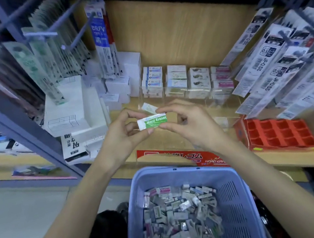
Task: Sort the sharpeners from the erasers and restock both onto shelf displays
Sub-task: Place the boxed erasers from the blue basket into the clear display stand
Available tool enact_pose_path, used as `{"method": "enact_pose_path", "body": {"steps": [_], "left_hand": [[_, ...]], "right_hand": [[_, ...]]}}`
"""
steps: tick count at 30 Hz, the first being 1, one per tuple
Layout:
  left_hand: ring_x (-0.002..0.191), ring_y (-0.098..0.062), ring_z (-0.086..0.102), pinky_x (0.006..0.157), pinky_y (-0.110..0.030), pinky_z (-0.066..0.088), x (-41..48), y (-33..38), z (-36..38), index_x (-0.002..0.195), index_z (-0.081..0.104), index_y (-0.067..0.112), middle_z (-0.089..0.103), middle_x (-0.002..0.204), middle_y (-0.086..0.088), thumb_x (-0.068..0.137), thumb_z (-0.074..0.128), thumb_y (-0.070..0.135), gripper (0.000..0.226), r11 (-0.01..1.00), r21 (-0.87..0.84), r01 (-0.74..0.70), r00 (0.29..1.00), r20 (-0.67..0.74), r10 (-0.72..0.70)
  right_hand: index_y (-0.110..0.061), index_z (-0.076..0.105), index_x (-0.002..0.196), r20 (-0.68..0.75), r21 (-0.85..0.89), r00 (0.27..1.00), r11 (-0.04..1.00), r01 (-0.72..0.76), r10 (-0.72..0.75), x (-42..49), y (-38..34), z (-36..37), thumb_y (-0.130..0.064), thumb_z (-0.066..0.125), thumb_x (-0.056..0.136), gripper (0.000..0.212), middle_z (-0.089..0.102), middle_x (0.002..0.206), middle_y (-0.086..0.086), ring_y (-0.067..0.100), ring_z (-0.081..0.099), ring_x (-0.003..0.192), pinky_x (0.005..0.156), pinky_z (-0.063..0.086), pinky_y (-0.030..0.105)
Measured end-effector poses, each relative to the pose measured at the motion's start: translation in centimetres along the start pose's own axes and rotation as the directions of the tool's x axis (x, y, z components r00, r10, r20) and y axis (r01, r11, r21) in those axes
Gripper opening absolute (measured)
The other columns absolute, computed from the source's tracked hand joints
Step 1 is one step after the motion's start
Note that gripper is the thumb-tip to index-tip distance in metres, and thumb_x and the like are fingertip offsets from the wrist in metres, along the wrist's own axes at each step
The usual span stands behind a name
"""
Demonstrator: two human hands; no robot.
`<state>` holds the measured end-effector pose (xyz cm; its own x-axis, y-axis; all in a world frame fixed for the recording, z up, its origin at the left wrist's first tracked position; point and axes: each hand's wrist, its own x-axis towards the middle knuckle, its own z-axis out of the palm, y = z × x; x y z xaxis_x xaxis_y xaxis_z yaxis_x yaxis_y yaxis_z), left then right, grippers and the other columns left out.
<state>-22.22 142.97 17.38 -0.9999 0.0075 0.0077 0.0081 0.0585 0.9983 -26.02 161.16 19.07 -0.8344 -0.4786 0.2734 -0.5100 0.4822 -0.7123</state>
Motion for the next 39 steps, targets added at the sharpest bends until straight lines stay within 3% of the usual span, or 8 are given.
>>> {"method": "enact_pose_path", "body": {"steps": [6,11,14,17,20,23,27,39], "left_hand": [[0.107,-0.005,0.051,0.083,-0.013,0.036,0.8,-2.4,0.3,0.130,0.043,0.019,0.045,0.132,0.001,0.079,0.074,0.015,0.060,0.915,0.403,0.011,0.995,-0.100,0.031],[0.119,-0.010,0.043,0.090,-0.013,0.030,2.7,-4.8,0.1,0.135,0.045,0.018,0.042,0.139,-0.004,0.083,0.071,0.017,0.059,0.889,0.438,0.133,0.989,-0.111,-0.093],[0.126,-0.015,0.040,0.101,-0.022,0.031,3.6,-5.1,0.4,0.140,0.039,0.018,0.038,0.140,-0.002,0.084,0.069,0.014,0.063,0.863,0.484,0.145,0.989,-0.059,-0.133],[0.114,-0.012,0.043,0.094,-0.025,0.038,4.1,-4.6,0.1,0.143,0.032,0.022,0.039,0.126,0.006,0.087,0.061,-0.001,0.067,0.886,0.431,0.173,0.984,-0.032,-0.177],[0.098,-0.017,0.050,0.073,-0.025,0.043,4.3,-4.4,-0.8,0.137,0.038,0.012,0.046,0.121,-0.003,0.088,0.048,-0.015,0.056,0.937,0.228,0.264,0.964,-0.063,-0.257],[0.093,-0.012,0.052,0.065,-0.024,0.046,3.8,-4.8,-1.4,0.130,0.046,0.014,0.048,0.126,-0.002,0.092,0.048,-0.008,0.044,0.928,0.186,0.323,0.946,-0.054,-0.319],[0.091,0.002,0.054,0.062,-0.016,0.050,3.2,-5.2,-1.9,0.121,0.051,0.024,0.051,0.119,0.006,0.093,0.052,0.000,0.037,0.935,0.087,0.343,0.939,-0.044,-0.341],[0.110,-0.011,0.053,0.078,-0.030,0.050,2.3,-5.3,-2.3,0.133,0.050,0.023,0.053,0.124,0.008,0.095,0.054,0.009,0.041,0.937,0.173,0.303,0.952,-0.016,-0.305]], "right_hand": [[-0.013,0.064,0.120,-0.223,-0.305,0.958,0.921,-0.243,0.179,0.0,4.1,-2.2,-0.026,0.067,0.086,0.036,0.067,0.114,0.008,0.011,0.059,0.082,0.080,0.043,0.022],[-0.026,0.056,0.130,-0.089,-0.618,0.950,0.732,-0.288,0.299,3.6,7.9,-0.6,-0.031,0.057,0.093,0.038,0.066,0.116,0.007,0.026,0.064,0.100,0.069,0.047,0.031],[-0.028,0.056,0.130,-0.040,-0.631,0.942,0.723,-0.282,0.332,5.3,7.9,0.3,-0.032,0.057,0.093,0.037,0.067,0.113,0.008,0.027,0.064,0.099,0.072,0.051,0.033],[-0.026,0.063,0.122,-0.186,-0.413,0.932,0.836,-0.362,0.312,3.3,6.4,-0.4,-0.033,0.063,0.089,0.033,0.070,0.102,0.002,0.016,0.065,0.089,0.074,0.048,0.027],[-0.030,0.067,0.114,-0.156,-0.147,0.948,0.943,-0.300,0.278,-0.1,3.2,1.2,-0.031,0.071,0.083,0.031,0.071,0.092,-0.007,0.001,0.059,0.067,0.067,0.046,0.024],[-0.022,0.069,0.109,-0.049,-0.397,0.978,0.895,-0.204,0.201,0.0,3.1,5.4,-0.027,0.066,0.086,0.024,0.070,0.106,0.002,0.028,0.067,0.087,0.068,0.049,0.033],[-0.018,0.056,0.107,0.067,-0.689,0.945,0.700,-0.187,0.319,2.0,4.0,7.7,-0.017,0.056,0.089,0.018,0.069,0.099,0.005,0.032,0.065,0.088,0.060,0.037,0.032],[-0.005,0.062,0.110,0.270,-0.860,0.887,0.507,0.048,0.374,4.0,2.2,8.3,0.003,0.046,0.089,0.028,0.060,0.111,0.012,0.031,0.060,0.103,0.067,0.035,0.031]]}}
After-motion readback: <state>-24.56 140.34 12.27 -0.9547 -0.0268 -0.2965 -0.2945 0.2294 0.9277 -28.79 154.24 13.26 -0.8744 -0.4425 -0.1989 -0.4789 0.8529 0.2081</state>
